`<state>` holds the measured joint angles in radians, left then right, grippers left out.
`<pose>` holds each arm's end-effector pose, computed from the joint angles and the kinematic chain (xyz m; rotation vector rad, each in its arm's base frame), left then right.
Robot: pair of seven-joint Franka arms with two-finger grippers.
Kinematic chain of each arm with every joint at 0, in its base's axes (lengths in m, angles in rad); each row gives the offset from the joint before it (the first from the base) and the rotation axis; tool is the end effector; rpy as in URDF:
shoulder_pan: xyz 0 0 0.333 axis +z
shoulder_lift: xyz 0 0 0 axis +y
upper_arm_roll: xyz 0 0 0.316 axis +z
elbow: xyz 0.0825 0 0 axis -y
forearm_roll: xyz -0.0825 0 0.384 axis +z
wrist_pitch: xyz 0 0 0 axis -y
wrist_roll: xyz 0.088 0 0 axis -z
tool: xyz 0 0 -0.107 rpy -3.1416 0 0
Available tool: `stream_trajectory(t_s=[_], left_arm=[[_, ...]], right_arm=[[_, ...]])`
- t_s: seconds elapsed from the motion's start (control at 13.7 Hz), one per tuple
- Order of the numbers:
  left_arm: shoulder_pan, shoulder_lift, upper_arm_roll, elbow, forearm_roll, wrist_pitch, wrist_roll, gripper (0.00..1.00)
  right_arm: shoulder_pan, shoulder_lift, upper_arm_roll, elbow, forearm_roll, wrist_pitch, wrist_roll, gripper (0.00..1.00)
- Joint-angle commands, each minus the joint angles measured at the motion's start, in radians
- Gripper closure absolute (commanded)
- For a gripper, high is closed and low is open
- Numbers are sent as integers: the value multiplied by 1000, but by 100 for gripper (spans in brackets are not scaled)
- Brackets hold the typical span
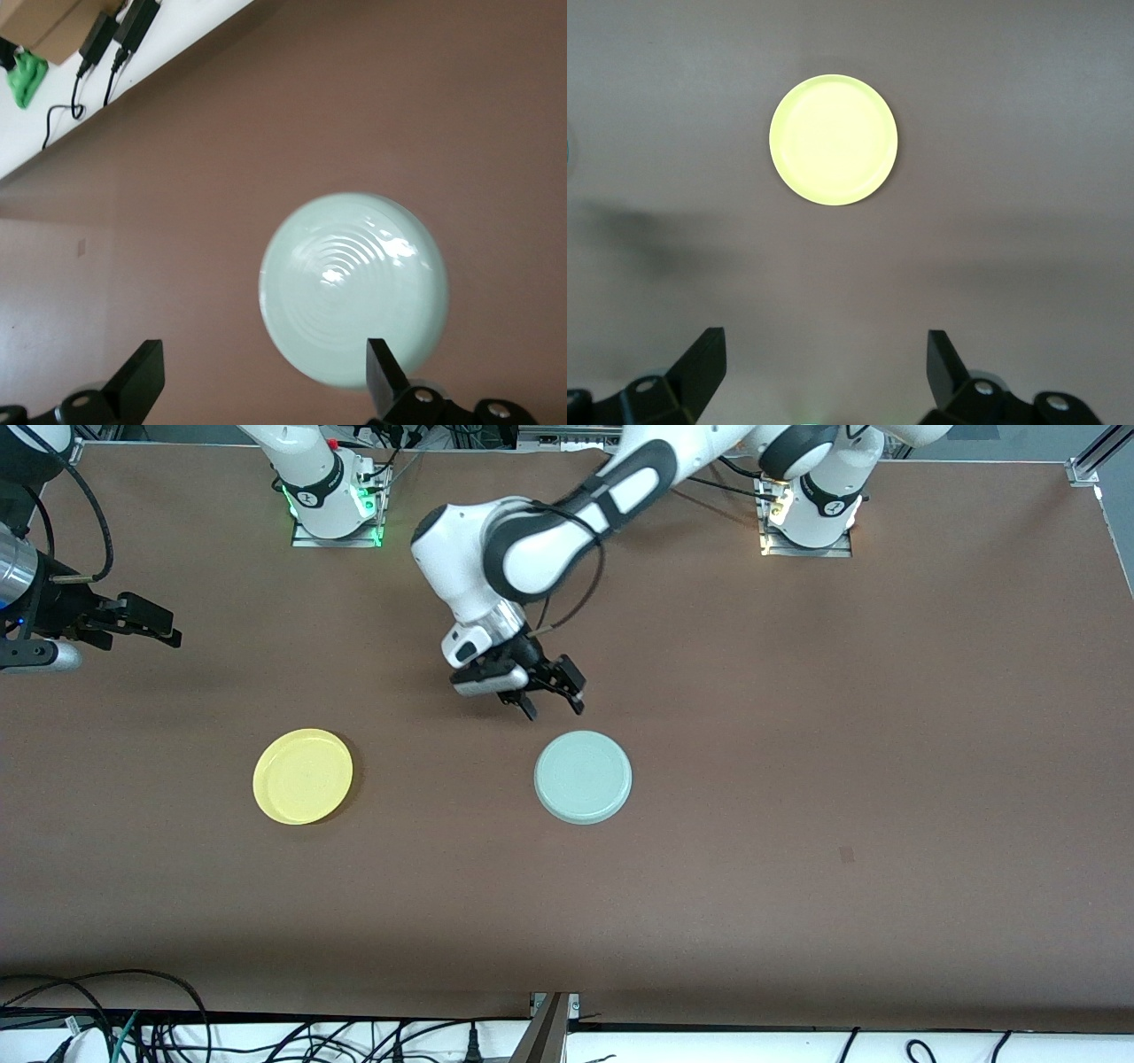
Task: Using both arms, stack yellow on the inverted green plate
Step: 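Open the left gripper and raise it away from the plate, then grasp the yellow plate rim with the right gripper while the left gripper retracts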
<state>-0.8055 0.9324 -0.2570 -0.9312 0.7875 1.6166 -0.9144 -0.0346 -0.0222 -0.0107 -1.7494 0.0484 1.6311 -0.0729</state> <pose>0.4962 -0.5833 0.3242 -2.5884 0.2570 -0.4605 0.5446 -0.0198 0.5576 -3.0841 -0.0345 0.1436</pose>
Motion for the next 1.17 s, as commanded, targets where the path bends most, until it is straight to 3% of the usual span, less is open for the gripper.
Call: stream_trajectory(t_s=[0.0, 0.22, 0.37, 0.8, 0.95, 1.1], left_arm=[[113, -92, -11, -14, -118, -4, 162, 0], [225, -162, 2, -27, -249, 34, 291, 0], [316, -199, 4, -32, -322, 39, 409, 0], [647, -383, 5, -174, -559, 40, 724, 0], [731, -431, 16, -210, -588, 36, 794, 0], [787, -475, 48, -251, -632, 36, 839, 0]], right_arm=[[-4, -1, 5, 11, 16, -14, 16, 0], [-1, 30, 6, 13, 16, 7, 15, 0], [4, 112, 8, 10, 18, 51, 16, 0], [-21, 379, -20, -10, -22, 424, 5, 0], [-22, 477, -25, -22, -19, 576, 15, 1], [-31, 551, -25, -47, -15, 686, 15, 15]])
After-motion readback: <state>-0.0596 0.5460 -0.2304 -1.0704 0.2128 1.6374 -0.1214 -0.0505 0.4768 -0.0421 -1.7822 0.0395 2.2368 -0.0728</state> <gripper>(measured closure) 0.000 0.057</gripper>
